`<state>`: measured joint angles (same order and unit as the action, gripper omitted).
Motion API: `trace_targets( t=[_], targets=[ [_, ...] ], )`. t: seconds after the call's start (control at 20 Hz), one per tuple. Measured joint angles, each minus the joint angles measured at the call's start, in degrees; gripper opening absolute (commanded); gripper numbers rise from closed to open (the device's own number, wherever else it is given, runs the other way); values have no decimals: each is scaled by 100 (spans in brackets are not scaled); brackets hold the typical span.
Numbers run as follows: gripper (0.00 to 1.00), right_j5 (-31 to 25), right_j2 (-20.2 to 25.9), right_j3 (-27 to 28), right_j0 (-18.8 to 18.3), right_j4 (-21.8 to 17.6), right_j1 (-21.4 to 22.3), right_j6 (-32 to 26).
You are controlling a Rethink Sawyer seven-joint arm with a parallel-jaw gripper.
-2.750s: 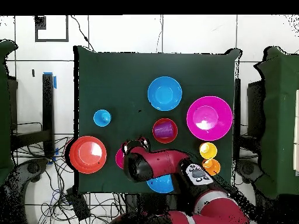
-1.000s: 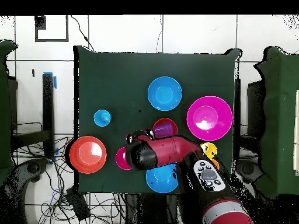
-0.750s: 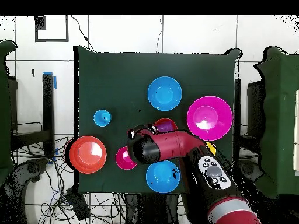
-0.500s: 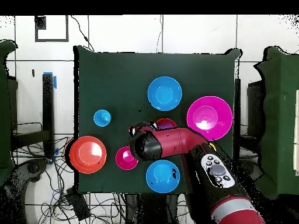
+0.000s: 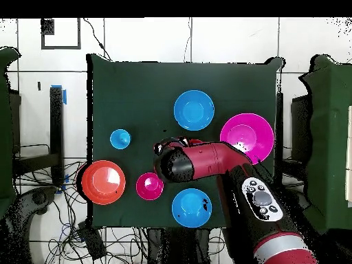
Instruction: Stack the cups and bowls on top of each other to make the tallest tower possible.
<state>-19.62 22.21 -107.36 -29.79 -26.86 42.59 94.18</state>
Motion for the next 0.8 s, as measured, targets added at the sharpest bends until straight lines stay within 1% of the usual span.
trace_targets(
  t=[0.4,0.8],
  targets=[
    [100,-393,125,143,-228,-7,5,0],
    [100,-551,191,375,-441,-334,-8,0]
  ],
)
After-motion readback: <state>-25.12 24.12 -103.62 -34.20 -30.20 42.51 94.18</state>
